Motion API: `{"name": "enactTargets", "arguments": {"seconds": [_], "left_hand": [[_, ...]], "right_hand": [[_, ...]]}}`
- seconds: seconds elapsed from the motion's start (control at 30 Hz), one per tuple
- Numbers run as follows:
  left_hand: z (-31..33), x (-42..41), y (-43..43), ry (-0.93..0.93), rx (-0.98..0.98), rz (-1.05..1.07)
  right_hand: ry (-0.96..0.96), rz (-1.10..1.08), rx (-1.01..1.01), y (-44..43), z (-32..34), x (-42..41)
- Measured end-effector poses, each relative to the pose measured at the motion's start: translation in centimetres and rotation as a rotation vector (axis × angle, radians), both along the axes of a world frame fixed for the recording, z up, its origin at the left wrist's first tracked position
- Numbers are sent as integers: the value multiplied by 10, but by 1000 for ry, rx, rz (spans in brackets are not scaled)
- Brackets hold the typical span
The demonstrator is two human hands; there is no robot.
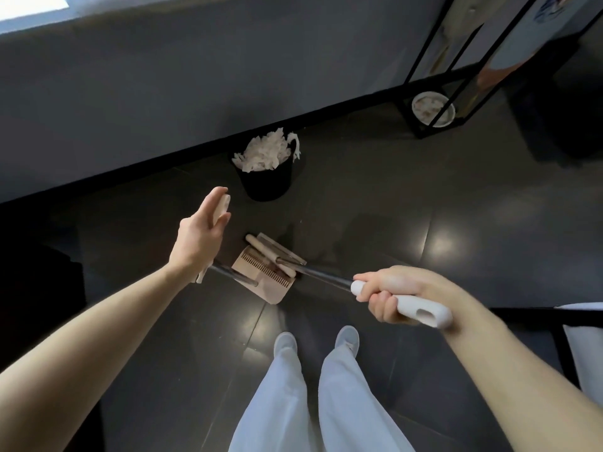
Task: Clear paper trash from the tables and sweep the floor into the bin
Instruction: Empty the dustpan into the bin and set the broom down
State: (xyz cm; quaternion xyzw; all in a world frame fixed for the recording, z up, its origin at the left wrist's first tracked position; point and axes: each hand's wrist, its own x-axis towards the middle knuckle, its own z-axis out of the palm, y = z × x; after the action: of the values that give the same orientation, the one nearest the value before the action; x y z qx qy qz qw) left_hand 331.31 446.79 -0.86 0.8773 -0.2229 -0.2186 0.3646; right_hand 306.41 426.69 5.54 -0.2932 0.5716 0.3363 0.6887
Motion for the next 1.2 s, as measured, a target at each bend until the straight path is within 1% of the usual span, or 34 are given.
{"name": "enactTargets", "arguments": {"seconds": [0.2, 0.4, 0.6, 0.83, 0.97, 1.03, 1.07, 1.2], "left_hand": [[7, -11, 17, -17, -31, -48], [39, -29, 23, -72, -111, -84], [94, -55, 10, -221, -227, -139], [162, -76, -13, -350, -403, -145], [200, -75, -13, -446, -472, -151], [217, -68, -14, -496, -491, -143], [225, -63, -14, -515, -493, -142], [246, -44, -9, -610, -483, -175]], "right_hand": [[-71, 56, -122, 25, 22, -20], [-108, -126, -199, 24, 50, -43], [-199, -217, -362, 33, 76, -69], [-341, -268, -665, 55, 82, -90], [-474, -305, -767, 64, 81, -93], [-546, -340, -763, 69, 81, -93], [-588, -375, -729, 70, 82, -94], [-718, -574, -514, 64, 91, -91]]}}
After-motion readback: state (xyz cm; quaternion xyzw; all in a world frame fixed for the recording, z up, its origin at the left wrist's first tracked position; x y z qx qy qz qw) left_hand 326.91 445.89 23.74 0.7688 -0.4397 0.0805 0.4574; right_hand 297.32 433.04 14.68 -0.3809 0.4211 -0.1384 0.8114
